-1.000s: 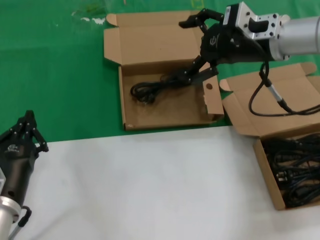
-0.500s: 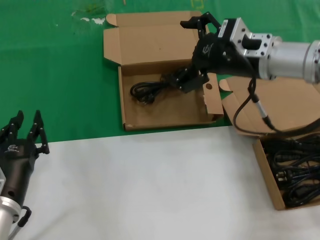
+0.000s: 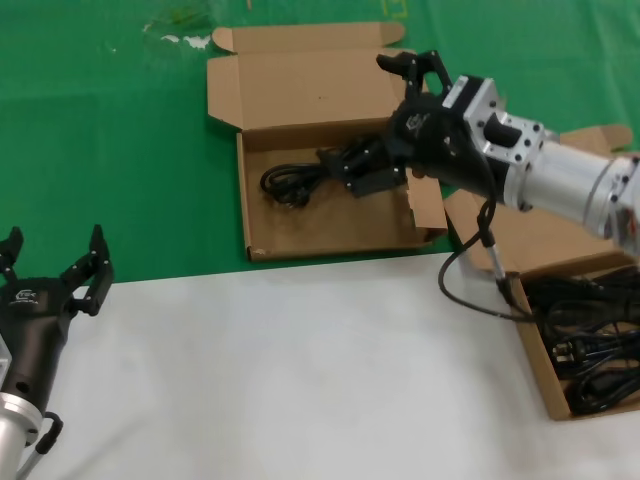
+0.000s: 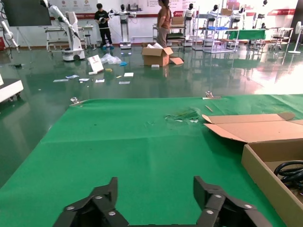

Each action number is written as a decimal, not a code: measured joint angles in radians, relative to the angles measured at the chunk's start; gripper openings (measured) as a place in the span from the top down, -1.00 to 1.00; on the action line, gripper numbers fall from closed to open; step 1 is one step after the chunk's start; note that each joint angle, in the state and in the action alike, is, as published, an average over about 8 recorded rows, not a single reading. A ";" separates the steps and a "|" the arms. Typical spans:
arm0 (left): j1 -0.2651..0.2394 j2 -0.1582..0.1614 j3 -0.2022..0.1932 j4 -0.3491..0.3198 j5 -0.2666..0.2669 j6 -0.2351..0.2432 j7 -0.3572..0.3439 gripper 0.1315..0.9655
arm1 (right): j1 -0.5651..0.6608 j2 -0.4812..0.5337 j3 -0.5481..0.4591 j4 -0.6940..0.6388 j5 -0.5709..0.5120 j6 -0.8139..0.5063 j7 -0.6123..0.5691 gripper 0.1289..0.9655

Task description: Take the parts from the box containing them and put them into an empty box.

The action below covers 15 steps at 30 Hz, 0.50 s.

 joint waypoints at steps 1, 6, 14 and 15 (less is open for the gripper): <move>0.000 0.000 0.000 0.000 0.000 0.000 0.000 0.13 | -0.015 -0.002 0.006 0.008 0.005 0.015 0.000 -1.00; 0.000 0.000 0.000 0.000 0.000 0.000 0.000 -0.12 | -0.088 -0.014 0.033 0.048 0.029 0.087 -0.001 -1.00; 0.000 0.000 0.000 0.000 0.000 0.000 0.000 -0.57 | -0.206 -0.031 0.077 0.110 0.067 0.202 -0.002 -1.00; 0.000 0.000 0.000 0.000 0.000 0.000 0.000 -0.57 | -0.221 -0.034 0.083 0.119 0.072 0.217 -0.002 -1.00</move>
